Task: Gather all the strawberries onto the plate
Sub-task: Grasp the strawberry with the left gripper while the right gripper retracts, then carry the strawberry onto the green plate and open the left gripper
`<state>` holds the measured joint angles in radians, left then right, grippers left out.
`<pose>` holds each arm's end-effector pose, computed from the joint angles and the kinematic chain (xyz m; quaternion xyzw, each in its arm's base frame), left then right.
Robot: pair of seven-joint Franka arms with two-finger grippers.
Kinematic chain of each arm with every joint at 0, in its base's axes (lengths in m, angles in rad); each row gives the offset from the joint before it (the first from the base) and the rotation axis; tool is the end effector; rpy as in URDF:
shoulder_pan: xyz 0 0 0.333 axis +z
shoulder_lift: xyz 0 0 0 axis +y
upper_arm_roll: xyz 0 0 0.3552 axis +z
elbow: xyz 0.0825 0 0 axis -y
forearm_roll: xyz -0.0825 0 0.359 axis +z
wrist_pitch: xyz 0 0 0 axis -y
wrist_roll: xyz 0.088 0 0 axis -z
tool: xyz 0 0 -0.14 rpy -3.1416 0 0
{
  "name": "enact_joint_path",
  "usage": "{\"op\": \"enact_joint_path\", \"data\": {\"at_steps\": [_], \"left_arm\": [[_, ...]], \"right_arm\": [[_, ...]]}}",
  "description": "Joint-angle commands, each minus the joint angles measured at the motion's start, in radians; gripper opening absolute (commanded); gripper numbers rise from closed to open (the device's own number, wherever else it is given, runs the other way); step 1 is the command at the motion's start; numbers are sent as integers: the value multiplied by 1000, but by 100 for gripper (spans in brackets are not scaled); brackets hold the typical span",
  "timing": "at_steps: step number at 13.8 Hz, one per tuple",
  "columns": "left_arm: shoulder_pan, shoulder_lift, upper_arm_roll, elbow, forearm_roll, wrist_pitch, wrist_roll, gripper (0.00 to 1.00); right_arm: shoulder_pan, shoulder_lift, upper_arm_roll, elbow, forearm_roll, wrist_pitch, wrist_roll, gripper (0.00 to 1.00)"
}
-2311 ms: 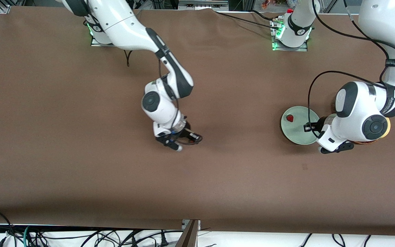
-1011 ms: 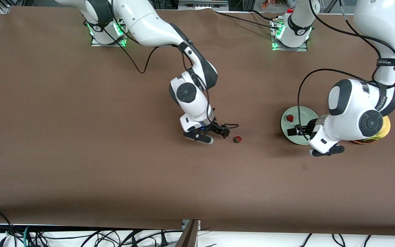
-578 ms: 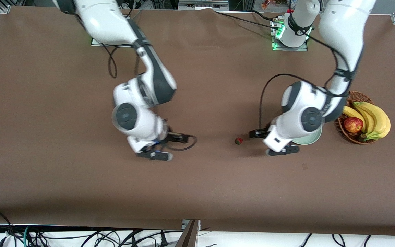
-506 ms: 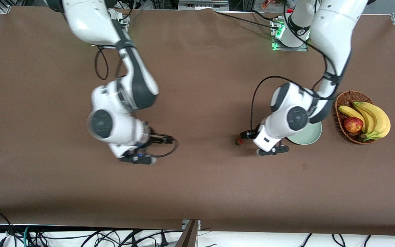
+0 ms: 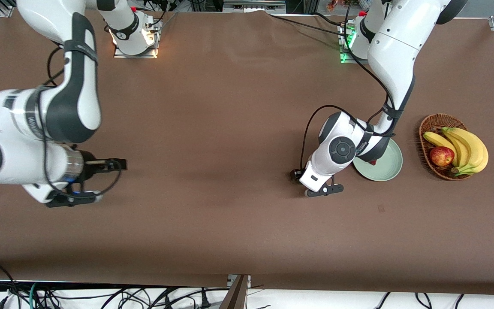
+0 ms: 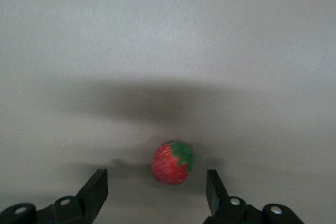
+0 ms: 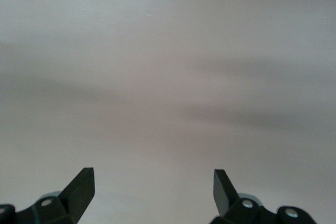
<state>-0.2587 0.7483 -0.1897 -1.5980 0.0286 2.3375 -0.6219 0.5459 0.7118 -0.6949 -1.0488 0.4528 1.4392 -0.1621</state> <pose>0.6433 -0.2867 0.2112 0.9934 0.1015 -0.0257 0.0475 0.6908 0.1194 0.4607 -0.9937 -0.0593 0.0928 0.0199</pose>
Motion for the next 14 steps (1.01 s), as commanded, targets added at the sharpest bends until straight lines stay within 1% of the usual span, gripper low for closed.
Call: {"op": "enact_joint_path", "data": {"at_steps": [1,2,3,4,5,6,7,8,9,10,11,12,13,14], "left_arm": [[-20,34,15,58,39,-14,-30,65],[-25,43,15,62,39,-14,-33,64],[-28,52,19,69,51,-14,-35,62],[-36,62,19,70,66,-14,-41,60],[-37,65,19,72,76,-14,-62,55],[-37,65,19,72,76,-14,-68,54],[-37,63,19,72,76,-14,-68,44],[-34,57,19,72,74,-14,-71,26],[-33,55,19,72,74,-15,-78,11],[-31,52,19,72,74,-17,-87,3],[-25,43,19,73,74,-27,-88,0],[-10,22,19,73,76,-41,-85,0],[18,-6,18,76,74,-93,-78,0],[45,-38,13,96,76,-178,-67,0]], "right_arm": [[-65,-131,87,-52,-124,-26,-25,100],[-123,-194,163,-89,-185,-22,-20,100],[-185,-257,264,-123,-266,-13,-16,100],[-242,-300,350,-141,-336,-10,-11,100],[-280,-333,406,-158,-388,-11,-10,100],[-309,-372,431,-199,-399,-10,-10,100],[-332,-421,449,-253,-398,-6,-10,100],[-357,-467,474,-307,-405,1,-10,100],[-391,-510,500,-351,-430,7,-16,100],[-423,-549,537,-381,-472,7,-19,100],[-452,-595,570,-396,-511,7,-16,100],[-463,-629,581,-407,-516,13,-13,100],[-472,-647,581,-418,-514,10,-19,100],[-480,-664,581,-442,-516,12,-14,100]]}}
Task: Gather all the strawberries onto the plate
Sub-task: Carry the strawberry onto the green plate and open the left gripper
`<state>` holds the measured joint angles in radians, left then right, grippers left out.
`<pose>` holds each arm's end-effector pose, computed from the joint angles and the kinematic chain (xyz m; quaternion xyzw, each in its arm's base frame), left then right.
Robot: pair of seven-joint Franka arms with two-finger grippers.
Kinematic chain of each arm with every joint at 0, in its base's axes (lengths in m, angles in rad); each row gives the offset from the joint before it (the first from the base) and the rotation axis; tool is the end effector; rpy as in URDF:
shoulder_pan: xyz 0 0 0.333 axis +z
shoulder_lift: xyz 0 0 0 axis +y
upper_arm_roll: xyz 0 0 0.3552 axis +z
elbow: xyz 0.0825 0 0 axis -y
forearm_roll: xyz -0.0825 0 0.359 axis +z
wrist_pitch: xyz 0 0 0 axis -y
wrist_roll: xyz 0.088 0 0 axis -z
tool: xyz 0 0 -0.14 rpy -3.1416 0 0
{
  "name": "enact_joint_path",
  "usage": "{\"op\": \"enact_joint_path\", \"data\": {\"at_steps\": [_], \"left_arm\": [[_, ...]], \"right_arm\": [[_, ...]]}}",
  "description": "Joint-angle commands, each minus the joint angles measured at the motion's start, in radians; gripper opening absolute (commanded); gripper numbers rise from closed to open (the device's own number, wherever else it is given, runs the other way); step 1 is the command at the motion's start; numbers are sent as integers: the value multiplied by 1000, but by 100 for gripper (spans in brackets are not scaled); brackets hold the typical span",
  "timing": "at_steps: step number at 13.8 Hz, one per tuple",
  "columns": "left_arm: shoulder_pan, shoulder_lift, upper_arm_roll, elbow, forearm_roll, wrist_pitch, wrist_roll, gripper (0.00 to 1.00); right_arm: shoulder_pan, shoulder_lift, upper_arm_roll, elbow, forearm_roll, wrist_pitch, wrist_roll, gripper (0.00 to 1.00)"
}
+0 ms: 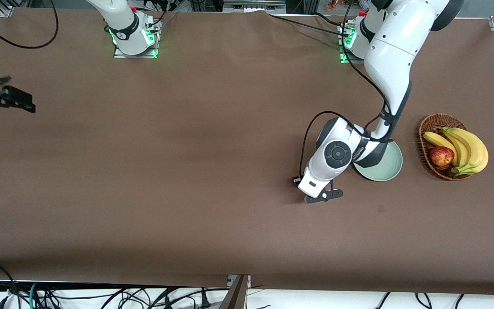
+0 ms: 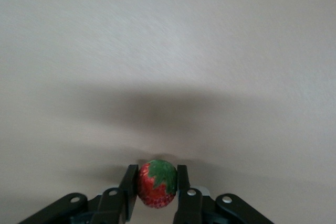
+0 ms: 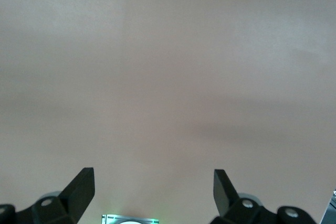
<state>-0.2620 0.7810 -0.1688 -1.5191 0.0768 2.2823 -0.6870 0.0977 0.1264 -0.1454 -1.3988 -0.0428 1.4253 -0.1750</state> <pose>0.6620 -0.2776 0.2136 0.9915 0.1264 -0.0187 0.0241 0.5540 -0.0269 0.6266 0.9964 0.0616 -0.0523 0.0248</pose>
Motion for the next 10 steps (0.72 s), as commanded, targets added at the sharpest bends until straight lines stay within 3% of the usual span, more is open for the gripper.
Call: {"op": "enact_joint_path", "data": {"at_steps": [1,3,5,8,10], "left_arm": [[76,-86,-11,48,17,-218,51,0],[139,-113,-11,76,14,-373,186,0],[226,-147,-12,44,12,-412,320,1],[334,-227,-15,-125,14,-365,493,1],[372,-333,-17,-368,14,-170,524,0]], "right_arm": [[-35,-79,32,-95,-20,27,-9,100],[-9,-62,33,-83,-34,1,-3,100],[5,-54,35,-82,-46,1,3,100],[-50,-62,65,-86,-29,-2,5,100],[-99,-73,111,-94,-28,-3,15,100]]}}
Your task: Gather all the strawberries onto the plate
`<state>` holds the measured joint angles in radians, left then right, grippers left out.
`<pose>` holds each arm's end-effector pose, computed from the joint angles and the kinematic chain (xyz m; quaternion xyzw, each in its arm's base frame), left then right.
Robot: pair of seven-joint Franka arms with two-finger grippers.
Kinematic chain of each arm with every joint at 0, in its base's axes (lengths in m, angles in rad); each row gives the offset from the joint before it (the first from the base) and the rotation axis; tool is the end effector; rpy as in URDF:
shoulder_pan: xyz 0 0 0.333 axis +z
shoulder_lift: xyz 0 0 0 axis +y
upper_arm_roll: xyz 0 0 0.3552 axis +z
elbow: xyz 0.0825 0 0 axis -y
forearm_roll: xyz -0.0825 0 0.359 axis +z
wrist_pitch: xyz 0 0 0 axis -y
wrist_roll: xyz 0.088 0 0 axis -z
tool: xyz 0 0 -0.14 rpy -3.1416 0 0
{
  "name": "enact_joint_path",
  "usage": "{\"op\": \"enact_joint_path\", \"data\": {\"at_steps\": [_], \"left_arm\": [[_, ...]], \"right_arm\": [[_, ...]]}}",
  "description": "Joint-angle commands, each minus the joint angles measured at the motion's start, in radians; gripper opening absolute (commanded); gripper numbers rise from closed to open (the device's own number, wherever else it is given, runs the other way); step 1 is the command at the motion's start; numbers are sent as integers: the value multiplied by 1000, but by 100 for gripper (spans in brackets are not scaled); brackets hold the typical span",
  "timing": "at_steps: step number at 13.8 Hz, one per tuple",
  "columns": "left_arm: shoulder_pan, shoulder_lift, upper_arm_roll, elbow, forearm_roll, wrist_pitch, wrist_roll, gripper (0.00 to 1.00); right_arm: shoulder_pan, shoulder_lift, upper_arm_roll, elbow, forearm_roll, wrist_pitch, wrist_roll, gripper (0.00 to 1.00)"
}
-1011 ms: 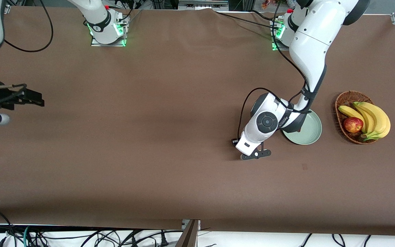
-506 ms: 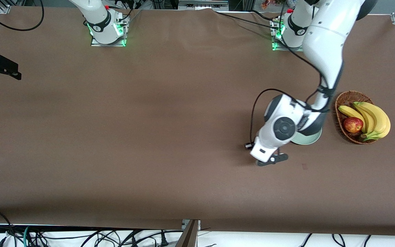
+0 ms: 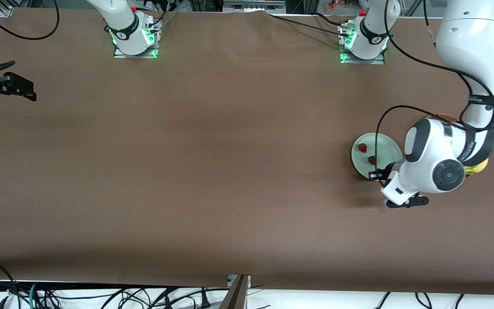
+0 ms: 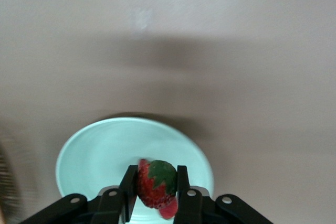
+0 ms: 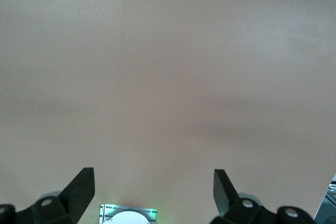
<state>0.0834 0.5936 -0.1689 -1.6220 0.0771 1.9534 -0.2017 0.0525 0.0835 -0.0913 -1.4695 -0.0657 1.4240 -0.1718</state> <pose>0.6519 -0.0349 0.2775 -0.9908 -0.0469 0.1269 0.0033 0.5378 -0.0285 0.6194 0.9952 0.0635 -0.0677 0.0296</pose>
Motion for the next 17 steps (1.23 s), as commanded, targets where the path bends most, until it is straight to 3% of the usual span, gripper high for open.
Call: {"op": "enact_joint_path", "data": {"at_steps": [1,2,4,9,13,17], "left_arm": [[36,-176,-15,-363,13,261,44,2],[36,-181,-15,-418,13,309,45,29],[35,-195,-17,-412,15,282,47,100],[33,-218,-17,-224,13,-14,45,100],[36,-262,-15,-73,10,-152,8,100],[80,-369,-12,58,-120,-304,18,100]], "right_arm": [[-54,-33,64,-26,-5,-3,49,100],[-54,-33,64,-32,-5,-10,78,100],[-51,-19,59,-31,-6,-13,72,100],[-31,-5,64,-20,-6,-13,74,100],[-33,-5,62,-20,-5,-11,75,100],[-34,-5,62,-20,-6,-10,74,100]]}}
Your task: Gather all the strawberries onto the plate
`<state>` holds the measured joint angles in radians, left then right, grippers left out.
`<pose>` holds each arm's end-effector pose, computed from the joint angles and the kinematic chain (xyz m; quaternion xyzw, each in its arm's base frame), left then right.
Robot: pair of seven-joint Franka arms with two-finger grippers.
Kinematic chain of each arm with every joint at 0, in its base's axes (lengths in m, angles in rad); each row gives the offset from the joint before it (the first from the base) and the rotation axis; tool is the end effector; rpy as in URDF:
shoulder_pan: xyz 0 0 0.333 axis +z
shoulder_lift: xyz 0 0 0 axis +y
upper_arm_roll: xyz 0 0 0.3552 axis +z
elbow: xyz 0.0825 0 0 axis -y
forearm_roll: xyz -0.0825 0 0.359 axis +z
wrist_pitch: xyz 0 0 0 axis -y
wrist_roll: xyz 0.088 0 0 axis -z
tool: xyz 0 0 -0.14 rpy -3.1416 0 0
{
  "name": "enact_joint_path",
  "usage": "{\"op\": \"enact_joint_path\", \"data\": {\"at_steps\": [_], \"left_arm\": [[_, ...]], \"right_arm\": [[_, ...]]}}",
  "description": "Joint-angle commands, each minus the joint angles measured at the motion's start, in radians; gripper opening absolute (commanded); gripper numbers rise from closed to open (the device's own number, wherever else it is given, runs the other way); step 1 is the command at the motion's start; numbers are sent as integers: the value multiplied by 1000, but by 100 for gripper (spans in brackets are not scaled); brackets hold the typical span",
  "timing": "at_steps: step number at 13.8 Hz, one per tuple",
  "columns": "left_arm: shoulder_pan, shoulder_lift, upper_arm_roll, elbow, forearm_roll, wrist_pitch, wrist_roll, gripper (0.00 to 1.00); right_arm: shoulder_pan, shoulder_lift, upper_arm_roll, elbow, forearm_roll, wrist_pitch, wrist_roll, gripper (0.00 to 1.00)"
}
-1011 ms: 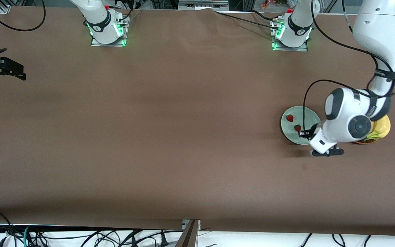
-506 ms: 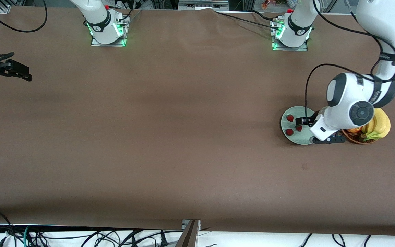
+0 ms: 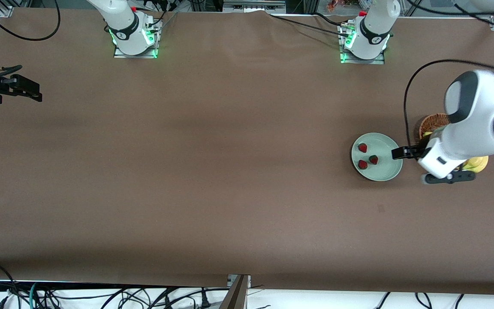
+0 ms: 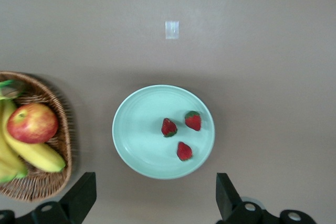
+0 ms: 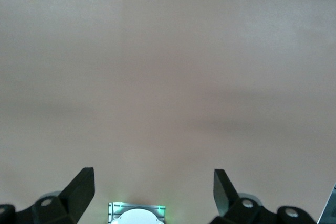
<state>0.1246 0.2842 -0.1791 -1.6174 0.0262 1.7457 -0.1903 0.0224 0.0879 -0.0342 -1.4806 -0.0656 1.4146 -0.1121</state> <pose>0.6095 -0.0192 0.4626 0.9949 0.0660 -0.0765 0.0032 0.5375 -0.0154 0.6115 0.9953 0.0473 -0.0788 0.0294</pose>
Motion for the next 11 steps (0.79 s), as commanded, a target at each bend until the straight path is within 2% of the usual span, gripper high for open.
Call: {"op": "enact_joint_path", "data": {"at_steps": [1,3,5,7,8,11], "left_arm": [[52,-74,-13,85,-89,-151,6,100],[40,-109,1,174,-77,-265,11,100],[-8,-169,27,153,-75,-304,32,100],[-103,-255,97,50,-59,-212,52,100],[-121,-273,105,19,-58,-177,49,100],[-164,-277,124,27,-55,-169,37,100]], "right_arm": [[-4,-10,5,-9,-6,0,14,100],[-4,-10,5,-9,-6,-2,15,100],[-2,-10,5,-9,-5,-2,15,100],[-2,-10,5,-9,-5,0,15,100],[-2,-10,5,-9,-6,-2,15,100],[-2,-10,5,-9,-5,-2,14,100]]}}
